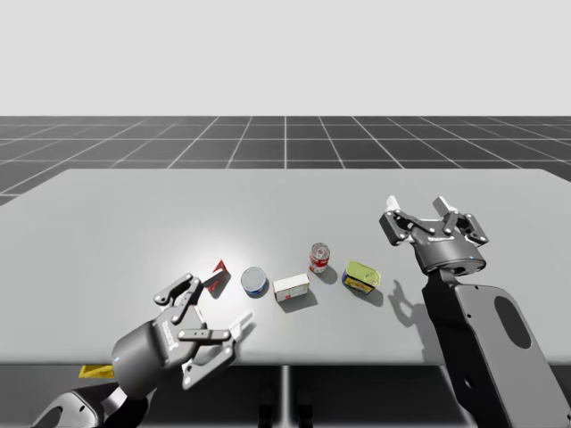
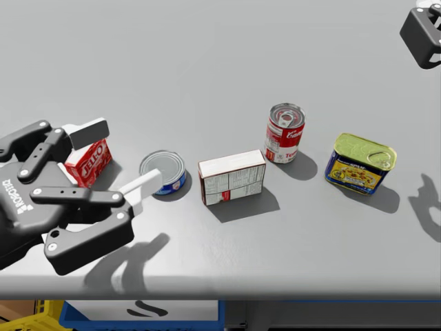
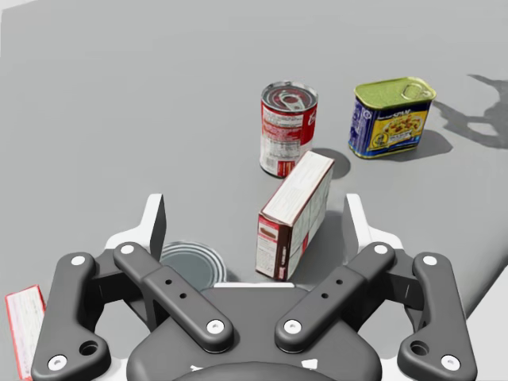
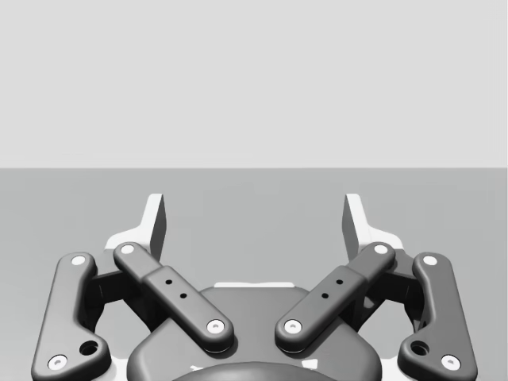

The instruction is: Pick up the pudding box and lift it.

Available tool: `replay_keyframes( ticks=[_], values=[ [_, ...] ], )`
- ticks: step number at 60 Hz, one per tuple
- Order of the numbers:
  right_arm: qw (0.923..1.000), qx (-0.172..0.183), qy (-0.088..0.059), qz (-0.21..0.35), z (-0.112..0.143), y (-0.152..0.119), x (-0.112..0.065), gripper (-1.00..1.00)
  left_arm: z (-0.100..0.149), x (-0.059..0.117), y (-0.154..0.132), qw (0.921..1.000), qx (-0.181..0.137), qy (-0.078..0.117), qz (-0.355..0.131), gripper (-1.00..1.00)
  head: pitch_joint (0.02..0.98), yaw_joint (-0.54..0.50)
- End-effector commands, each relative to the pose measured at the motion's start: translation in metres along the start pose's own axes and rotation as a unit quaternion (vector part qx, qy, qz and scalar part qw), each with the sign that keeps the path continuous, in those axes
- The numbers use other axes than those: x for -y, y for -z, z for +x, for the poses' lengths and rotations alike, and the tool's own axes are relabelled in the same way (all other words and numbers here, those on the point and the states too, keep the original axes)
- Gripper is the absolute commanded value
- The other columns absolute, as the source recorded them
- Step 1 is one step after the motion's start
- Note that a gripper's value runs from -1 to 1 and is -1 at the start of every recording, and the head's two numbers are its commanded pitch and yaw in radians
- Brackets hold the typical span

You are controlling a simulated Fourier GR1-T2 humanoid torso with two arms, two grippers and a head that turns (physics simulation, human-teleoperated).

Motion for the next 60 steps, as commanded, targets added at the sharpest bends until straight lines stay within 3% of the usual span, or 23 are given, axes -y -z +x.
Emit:
replay_keyframes(
  ticks=[1,33,60],
  values=[
    [1.0000,0.000,0.000,0.001,0.000,0.000,0.000,-1.00,-0.018,0.008,0.011,0.9994,-0.015,-0.005,-0.029,-1.00,0.889,0.00],
    [1.0000,0.000,0.001,0.002,0.000,0.000,0.000,-1.00,-0.040,0.011,0.078,0.9945,-0.081,0.003,-0.066,-1.00,0.888,0.00],
    [1.0000,0.001,0.002,0.004,0.001,0.000,0.001,-1.00,-0.051,0.013,0.112,0.9925,-0.107,0.006,-0.060,-1.00,0.886,0.00]
  ],
)
